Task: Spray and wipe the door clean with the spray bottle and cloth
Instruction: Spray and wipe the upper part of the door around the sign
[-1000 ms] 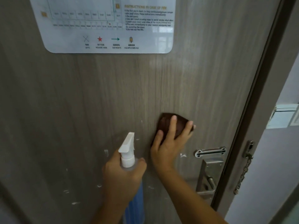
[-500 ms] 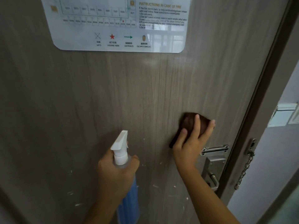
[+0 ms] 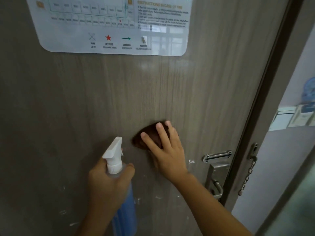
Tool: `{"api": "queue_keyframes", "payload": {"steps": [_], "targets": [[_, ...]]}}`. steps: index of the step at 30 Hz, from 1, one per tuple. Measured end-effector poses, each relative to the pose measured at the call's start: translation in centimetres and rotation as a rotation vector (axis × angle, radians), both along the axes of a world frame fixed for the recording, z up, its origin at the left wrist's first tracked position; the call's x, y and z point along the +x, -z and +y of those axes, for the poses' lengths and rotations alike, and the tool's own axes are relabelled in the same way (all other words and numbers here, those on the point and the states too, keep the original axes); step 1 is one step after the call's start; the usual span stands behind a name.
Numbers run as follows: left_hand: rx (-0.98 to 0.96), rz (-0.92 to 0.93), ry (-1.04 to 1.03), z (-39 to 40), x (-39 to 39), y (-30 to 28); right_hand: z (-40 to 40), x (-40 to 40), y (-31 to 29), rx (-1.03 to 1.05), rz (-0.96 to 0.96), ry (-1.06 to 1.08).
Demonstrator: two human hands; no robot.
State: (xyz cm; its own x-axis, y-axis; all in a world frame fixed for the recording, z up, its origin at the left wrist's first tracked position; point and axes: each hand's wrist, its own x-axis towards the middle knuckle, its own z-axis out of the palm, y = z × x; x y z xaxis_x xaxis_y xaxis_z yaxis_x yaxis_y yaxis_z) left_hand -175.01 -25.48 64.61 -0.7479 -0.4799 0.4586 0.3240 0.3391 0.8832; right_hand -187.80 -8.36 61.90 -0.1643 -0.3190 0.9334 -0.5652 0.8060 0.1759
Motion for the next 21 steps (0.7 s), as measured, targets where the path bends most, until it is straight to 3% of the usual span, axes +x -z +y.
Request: {"api": "queue_keyframes", "payload": {"steps": [4, 9, 13, 17, 21], "targets": [[-0.027, 0.016, 0.014, 0.9, -0.4, -0.5, 6.3, -0.8, -0.9, -0.181, -0.081, 0.065], [-0.029, 0.055, 0.043, 2.3, -0.6, -0.9, 11.3, -1.7, -1.2, -0.64, -0.203, 0.107], [-0.048, 0.094, 0.072, 3.6, -0.9, -0.9, 11.0, -1.6, -1.3, -0.942, -0.242, 0.096], [0.019, 0.098, 0.079, 5.6, -0.9, -1.1, 8.4, -1.4, -1.4, -0.89, -0.245, 0.087], [0.015, 0.097, 0.083, 7.3, -1.2, -1.1, 6.4, -0.5, 0.6, -0.449, -0.206, 0.024]]}}
